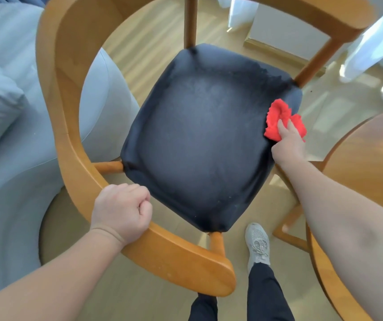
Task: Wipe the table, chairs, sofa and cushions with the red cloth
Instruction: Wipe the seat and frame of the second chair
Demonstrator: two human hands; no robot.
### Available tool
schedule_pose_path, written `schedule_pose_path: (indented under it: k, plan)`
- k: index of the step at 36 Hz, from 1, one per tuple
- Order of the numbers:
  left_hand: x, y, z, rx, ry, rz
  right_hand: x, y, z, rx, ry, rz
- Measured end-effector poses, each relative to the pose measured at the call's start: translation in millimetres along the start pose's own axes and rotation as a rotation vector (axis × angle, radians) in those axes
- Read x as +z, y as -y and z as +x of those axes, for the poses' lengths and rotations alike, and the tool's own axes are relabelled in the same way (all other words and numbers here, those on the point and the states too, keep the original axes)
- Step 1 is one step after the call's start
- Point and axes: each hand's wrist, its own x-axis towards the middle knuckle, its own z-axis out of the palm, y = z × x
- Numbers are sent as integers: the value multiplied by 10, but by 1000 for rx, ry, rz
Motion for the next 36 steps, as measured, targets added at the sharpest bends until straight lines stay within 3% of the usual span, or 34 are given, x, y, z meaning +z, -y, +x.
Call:
schedule_pose_path:
  k: [8, 15, 17, 19, 23, 26, 28, 32, 34, 36]
  plan:
    - [-8, 18, -9, -9, 13, -12, 639, -62, -1321, 39, 115, 65]
    - [-18, 21, -26, 6, 19, 8, 759, -340, -2336, -148, 552, 47]
    - [-4, 32, -33, 8, 7, 1, 629, -329, -2363, -108, 525, 137]
    - [-3, 30, -21, 7, 0, -5, 457, -250, -2262, -102, 373, 211]
    - [-12, 36, -3, 16, -14, -19, 251, 130, -1886, -309, 209, 211]
    - [-7, 29, -16, 9, -20, -33, 291, 573, -1642, -562, 151, 57]
    - [-3, 20, -14, 9, -23, -36, 431, 864, -1543, -737, 254, -32]
    - [5, 27, -20, 7, 0, -19, 893, 1085, -1655, -1099, 706, -430]
    - [32, 46, -32, 5, 7, -8, 1033, 887, -1724, -1216, 781, -685]
    - [58, 65, -34, 9, -9, -12, 1007, 624, -1711, -1243, 788, -725]
